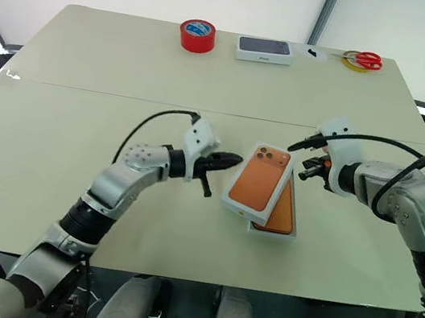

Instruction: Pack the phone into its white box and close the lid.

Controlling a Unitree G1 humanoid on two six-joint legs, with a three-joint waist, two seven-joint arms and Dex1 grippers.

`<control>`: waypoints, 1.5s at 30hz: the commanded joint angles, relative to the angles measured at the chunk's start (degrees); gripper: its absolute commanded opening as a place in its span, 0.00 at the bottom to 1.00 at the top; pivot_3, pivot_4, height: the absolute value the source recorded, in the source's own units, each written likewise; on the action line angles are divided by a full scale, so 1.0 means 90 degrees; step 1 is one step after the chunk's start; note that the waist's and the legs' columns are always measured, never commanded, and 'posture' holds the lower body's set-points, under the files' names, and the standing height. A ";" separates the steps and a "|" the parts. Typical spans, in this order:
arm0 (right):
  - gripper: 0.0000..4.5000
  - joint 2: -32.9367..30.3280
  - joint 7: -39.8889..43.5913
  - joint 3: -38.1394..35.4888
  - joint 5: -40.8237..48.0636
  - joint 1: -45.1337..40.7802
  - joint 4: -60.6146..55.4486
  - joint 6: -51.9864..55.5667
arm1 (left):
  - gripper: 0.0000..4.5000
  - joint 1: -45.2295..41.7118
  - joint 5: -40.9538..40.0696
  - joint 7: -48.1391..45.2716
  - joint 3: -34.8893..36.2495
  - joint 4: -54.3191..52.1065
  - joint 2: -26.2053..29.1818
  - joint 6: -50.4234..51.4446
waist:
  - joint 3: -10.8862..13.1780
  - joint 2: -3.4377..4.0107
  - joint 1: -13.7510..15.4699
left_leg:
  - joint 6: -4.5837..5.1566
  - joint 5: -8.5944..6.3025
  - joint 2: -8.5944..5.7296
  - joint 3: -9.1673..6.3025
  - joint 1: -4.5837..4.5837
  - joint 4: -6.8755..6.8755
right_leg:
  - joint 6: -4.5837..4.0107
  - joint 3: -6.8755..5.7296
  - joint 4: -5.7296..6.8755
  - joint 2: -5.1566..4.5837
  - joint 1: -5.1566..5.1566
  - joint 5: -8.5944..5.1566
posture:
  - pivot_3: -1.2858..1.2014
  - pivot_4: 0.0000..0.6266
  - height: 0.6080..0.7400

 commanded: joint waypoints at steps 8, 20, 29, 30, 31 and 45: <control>0.01 0.0356 0.0781 0.0065 -0.1064 0.0164 -0.0555 -0.0009 | 0.00 -0.0404 0.0411 -0.0138 -0.0560 0.0569 0.0114 0.0468 | 0.0000 -0.0001 0.0012 | 0.0000 0.0000 -0.0002 0.0001 0.0000 0.0000 | 0.0002 -0.0001 -0.0001 -0.0001 0.0001 0.0001 | 0.52 0.24 0.94; 0.01 0.0414 0.1456 -0.0199 -0.1372 0.0302 -0.1014 0.0301 | 0.00 -0.0581 0.0059 -0.0908 -0.0900 0.0309 -0.0423 0.0689 | 0.0000 0.0000 0.0001 | 0.0000 0.0000 -0.0002 -0.0002 0.0001 0.0000 | -0.0005 -0.0002 0.0002 -0.0001 0.0000 -0.0002 | 0.52 0.24 0.94; 0.01 0.0130 0.1964 -0.0437 -0.1452 0.0779 -0.1355 0.0407 | 0.00 -0.0572 0.0017 -0.1190 -0.0989 0.0177 -0.0472 0.0783 | 0.0000 -0.0001 0.0005 | 0.0000 0.0000 -0.0003 -0.0002 0.0001 0.0001 | -0.0006 -0.0002 0.0002 -0.0002 0.0002 -0.0003 | 0.52 0.24 0.94; 0.01 0.0115 0.2000 -0.0470 -0.1459 0.0818 -0.1389 0.0426 | 0.00 -0.0569 0.0019 -0.1203 -0.0997 0.0180 -0.0481 0.0775 | 0.0000 -0.0001 0.0005 | 0.0000 0.0000 -0.0003 -0.0002 0.0001 0.0001 | -0.0007 -0.0001 0.0002 -0.0002 0.0002 -0.0004 | 0.52 0.24 0.94; 0.01 0.0100 0.2033 -0.0504 -0.1463 0.0858 -0.1412 0.0445 | 0.00 -0.0569 0.0024 -0.1206 -0.1007 0.0196 -0.0495 0.0763 | 0.0000 0.0000 0.0005 | 0.0000 0.0000 -0.0003 -0.0002 0.0002 0.0001 | -0.0007 -0.0002 0.0002 -0.0002 0.0002 -0.0004 | 0.52 0.24 0.94; 0.01 0.0150 0.2074 -0.0726 -0.1601 0.1263 -0.1555 0.0581 | 0.00 -0.0713 0.0181 -0.1173 -0.1064 0.0637 -0.0574 0.0533 | 0.0000 -0.0001 0.0009 | 0.0000 0.0000 -0.0004 -0.0002 0.0003 0.0002 | -0.0009 -0.0001 0.0003 -0.0002 0.0004 -0.0005 | 0.52 0.24 0.94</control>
